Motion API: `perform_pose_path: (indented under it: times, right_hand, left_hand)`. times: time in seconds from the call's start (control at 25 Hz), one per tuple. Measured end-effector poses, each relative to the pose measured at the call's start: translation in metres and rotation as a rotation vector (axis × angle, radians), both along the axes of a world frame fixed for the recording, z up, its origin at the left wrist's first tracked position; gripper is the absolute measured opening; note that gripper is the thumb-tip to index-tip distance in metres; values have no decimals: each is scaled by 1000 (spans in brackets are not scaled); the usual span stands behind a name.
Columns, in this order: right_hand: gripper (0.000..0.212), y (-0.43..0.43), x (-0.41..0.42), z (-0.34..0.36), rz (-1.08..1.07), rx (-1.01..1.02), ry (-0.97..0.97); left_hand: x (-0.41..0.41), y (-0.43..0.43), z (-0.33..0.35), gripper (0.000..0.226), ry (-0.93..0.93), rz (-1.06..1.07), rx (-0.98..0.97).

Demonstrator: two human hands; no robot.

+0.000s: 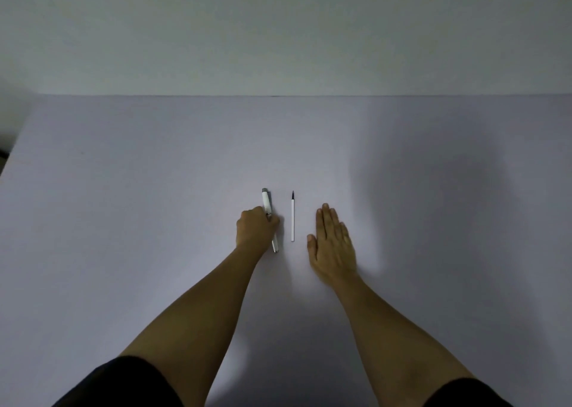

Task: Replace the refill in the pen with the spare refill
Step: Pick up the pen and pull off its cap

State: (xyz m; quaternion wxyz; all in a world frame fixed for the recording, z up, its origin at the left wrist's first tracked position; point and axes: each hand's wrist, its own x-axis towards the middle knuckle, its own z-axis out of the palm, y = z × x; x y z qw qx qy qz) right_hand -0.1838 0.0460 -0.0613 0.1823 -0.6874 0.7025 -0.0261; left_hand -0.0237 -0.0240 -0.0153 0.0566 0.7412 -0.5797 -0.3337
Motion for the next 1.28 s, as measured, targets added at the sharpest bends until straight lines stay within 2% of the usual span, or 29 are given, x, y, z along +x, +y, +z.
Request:
perform_pose_path:
  times: [0.16,0.24,0.4,0.6,0.76,0.92,1.08,1.28]
  right_hand:
    - [59,-5,-6,12,18,33,-126]
    - [53,-10,-11,28,-50,10,-305]
    - [29,-26,-12,71,-257,-107,-668]
    - [22,-19,3,115,-209,-8,-946]
    - [6,-6,9,131,-191,-50,-1030]
    - [9,5,11,139,-218,-53,-1110]
    - [7,12,12,144,-236,-45,-1165]
    - [11,17,17,142,-281,-56,-1131]
  left_hand:
    - [12,4,17,30,16,-42,-123]
    - [20,9,30,33,13,-89,-215]
    - [32,31,54,20,77,-215,-336]
    - [35,53,81,12,176,-405,-447]
    - [38,65,93,7,229,-449,-525]
    - [39,76,99,10,233,-453,-582]
    - [40,83,104,15,153,-491,-706]
    - [40,87,102,22,103,-449,-732]
